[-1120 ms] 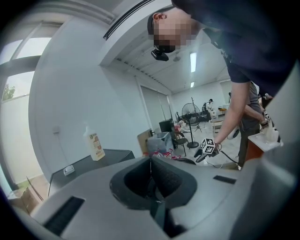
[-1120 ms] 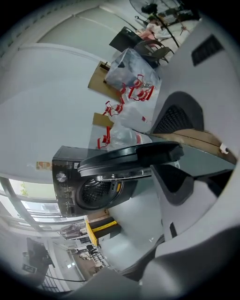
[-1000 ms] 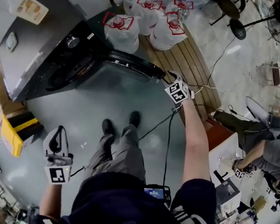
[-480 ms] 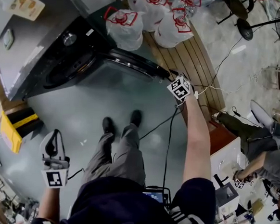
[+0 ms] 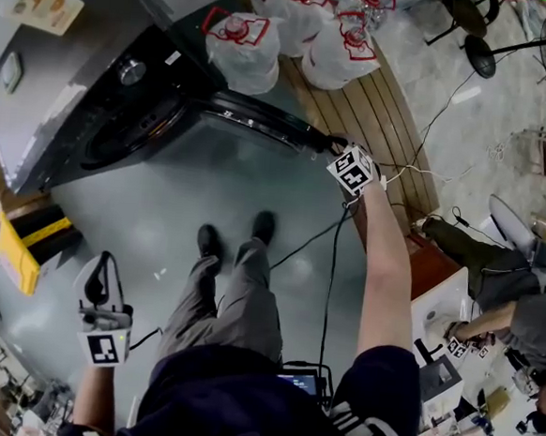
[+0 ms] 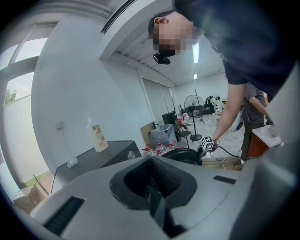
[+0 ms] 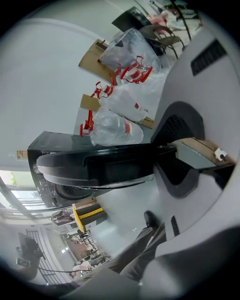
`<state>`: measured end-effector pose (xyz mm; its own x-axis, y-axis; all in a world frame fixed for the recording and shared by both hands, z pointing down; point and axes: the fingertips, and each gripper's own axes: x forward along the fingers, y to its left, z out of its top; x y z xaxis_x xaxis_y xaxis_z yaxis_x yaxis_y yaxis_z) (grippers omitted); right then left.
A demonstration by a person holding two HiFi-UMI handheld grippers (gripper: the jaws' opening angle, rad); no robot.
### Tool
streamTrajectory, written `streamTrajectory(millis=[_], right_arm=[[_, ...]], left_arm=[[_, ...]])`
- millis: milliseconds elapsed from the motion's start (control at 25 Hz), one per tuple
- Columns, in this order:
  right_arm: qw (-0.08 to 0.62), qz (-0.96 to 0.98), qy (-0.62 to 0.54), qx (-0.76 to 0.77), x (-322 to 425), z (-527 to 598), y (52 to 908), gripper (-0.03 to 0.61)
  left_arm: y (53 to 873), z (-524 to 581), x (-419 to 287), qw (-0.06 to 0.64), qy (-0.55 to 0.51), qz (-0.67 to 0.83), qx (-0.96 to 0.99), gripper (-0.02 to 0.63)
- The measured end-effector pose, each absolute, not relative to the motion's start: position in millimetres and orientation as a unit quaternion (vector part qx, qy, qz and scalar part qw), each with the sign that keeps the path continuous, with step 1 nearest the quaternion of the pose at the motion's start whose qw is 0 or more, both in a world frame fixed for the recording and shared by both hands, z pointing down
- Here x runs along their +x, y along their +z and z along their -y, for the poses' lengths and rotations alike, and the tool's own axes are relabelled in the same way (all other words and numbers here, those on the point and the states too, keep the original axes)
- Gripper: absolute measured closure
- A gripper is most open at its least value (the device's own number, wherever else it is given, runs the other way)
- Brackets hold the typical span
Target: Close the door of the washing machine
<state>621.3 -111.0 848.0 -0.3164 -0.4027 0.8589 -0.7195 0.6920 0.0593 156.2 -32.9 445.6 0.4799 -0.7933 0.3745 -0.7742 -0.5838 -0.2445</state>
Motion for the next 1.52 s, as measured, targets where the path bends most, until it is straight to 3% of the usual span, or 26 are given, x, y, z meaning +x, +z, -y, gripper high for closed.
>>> streamTrajectory(millis=[1000,1520], right_arm=[[0.464,0.759,0.208,0.406,573.9,47.3,845.6,0.489],[0.455,0.738,0.233,0.440,522.9,7.6,847.2,0.492]], left_arm=[[433.3,9.6,149.7,0.020,-0.211,-0.492,-0.845,0.588],[431.4,-27.8,100.5,0.012,-0.204,-0.531,-0.823,0.588]])
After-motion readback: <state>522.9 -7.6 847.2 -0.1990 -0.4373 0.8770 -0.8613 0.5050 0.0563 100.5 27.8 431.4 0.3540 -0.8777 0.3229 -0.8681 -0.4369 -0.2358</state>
